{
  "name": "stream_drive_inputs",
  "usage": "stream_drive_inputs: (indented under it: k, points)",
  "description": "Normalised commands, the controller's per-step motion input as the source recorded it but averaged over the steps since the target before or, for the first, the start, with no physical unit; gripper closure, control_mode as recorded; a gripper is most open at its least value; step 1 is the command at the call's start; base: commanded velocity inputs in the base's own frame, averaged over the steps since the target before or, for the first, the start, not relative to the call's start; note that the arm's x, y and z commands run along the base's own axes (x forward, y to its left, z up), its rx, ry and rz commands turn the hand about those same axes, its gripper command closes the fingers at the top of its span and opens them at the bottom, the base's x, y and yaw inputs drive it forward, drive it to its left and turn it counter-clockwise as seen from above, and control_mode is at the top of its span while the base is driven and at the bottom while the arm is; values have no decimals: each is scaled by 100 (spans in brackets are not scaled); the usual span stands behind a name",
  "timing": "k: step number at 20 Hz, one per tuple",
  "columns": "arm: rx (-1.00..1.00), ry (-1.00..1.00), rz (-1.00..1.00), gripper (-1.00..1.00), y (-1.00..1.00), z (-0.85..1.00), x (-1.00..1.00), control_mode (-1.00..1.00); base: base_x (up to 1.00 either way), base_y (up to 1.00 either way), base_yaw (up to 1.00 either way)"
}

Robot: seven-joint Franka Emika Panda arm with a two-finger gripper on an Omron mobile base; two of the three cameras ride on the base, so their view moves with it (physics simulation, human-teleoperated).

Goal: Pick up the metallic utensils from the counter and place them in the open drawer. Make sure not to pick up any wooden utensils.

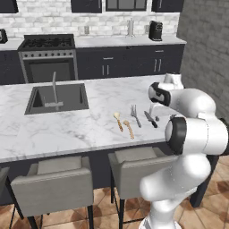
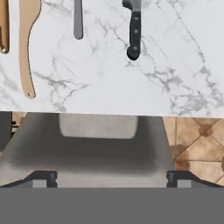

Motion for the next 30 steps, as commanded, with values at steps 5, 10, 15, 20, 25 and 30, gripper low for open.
stream_drive_inputs:
  k: [5, 10, 15, 20, 25, 30]
  points:
    - [0, 0, 0, -100, -19, -42, 44, -100, 0, 0, 0]
    - [0, 0, 0, -100, -5, -44, 48, -100, 0, 0, 0]
    - [0, 2, 0, -100, 0, -32, 62, -100, 0, 0, 0]
    - [0, 1, 0, -100, -3, -23, 60, -100, 0, 0, 0]
    - [0, 0, 0, -100, -16, -17, 42, -100, 0, 0, 0]
    - [0, -3, 0, -100, -10, -32, 38, -100, 0, 0, 0]
